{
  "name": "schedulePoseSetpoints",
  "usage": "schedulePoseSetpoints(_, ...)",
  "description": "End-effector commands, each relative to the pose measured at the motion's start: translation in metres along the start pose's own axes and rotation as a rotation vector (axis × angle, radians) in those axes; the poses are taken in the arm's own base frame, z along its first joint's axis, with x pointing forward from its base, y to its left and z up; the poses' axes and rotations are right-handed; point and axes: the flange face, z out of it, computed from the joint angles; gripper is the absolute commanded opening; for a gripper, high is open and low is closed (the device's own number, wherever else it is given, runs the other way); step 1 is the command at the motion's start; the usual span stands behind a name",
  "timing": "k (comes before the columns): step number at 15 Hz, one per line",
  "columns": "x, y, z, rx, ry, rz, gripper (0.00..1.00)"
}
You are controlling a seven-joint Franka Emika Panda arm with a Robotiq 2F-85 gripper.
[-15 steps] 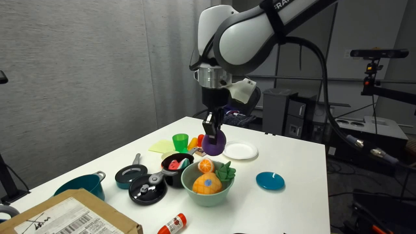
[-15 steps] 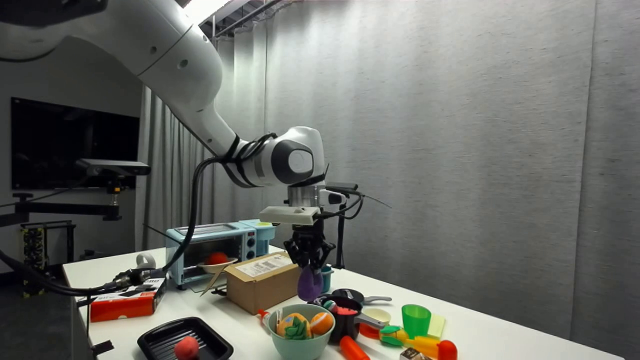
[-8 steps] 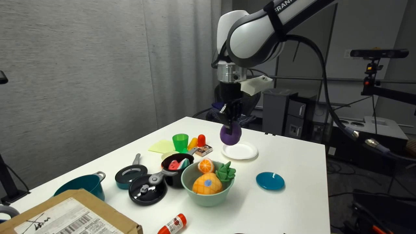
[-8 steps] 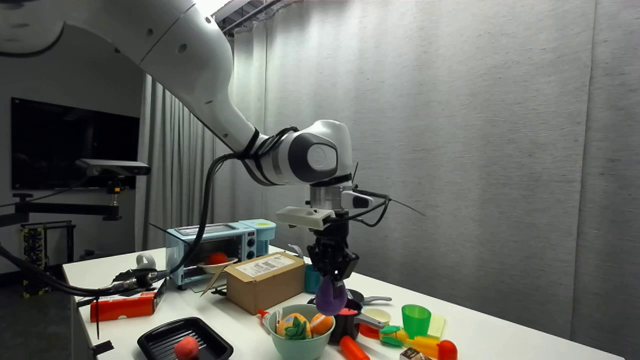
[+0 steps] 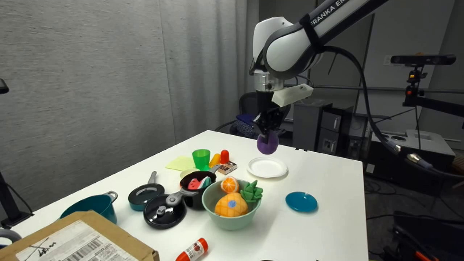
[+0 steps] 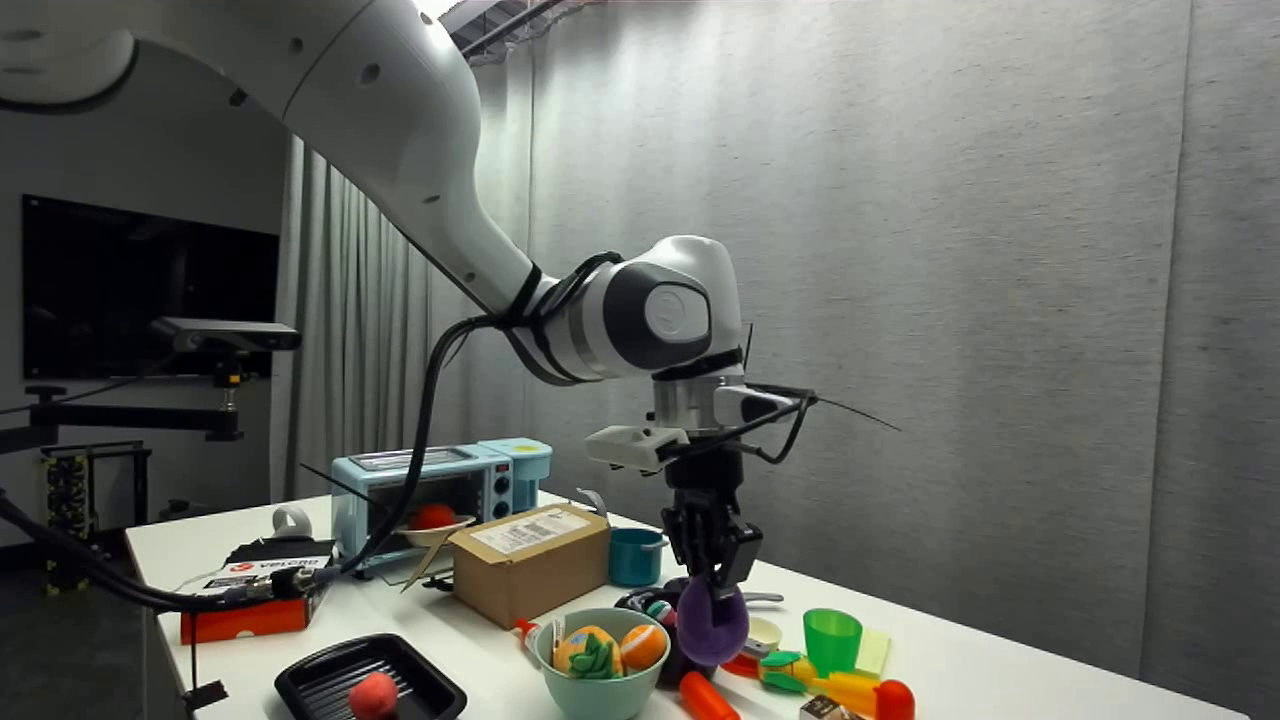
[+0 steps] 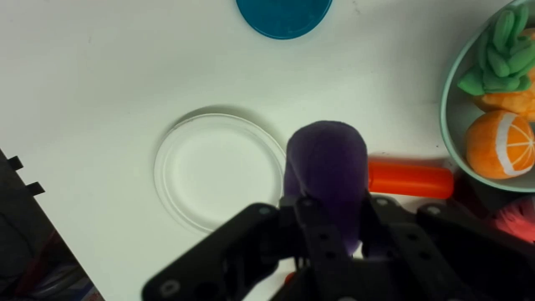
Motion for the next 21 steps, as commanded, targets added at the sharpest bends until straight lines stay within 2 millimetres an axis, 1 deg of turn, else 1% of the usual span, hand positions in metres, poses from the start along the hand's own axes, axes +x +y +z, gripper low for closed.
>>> schedulePoseSetpoints(1,0.000,0.000,-0.001,0.000,-0.001,0.000,0.20)
schedulePoseSetpoints(5,0.000,0.000,0.000,0.000,-0.001,0.001,0.20)
schedulePoseSetpoints(6,0.000,0.000,0.000,0.000,-0.001,0.001,0.05)
schedulePoseSetpoints(8,0.007,-0.003,0.007,-0.010,-0.009,0.026,0.05)
schedulePoseSetpoints(11,0.021,0.007,0.025,-0.024,-0.029,0.100,0.05)
schedulePoseSetpoints(15,0.048,0.029,0.047,-0.042,-0.043,0.200,0.05)
schedulePoseSetpoints(18,0.068,0.058,0.062,-0.054,-0.060,0.267,0.05)
schedulePoseSetpoints(21,0.082,0.081,0.076,-0.072,-0.063,0.306,0.05)
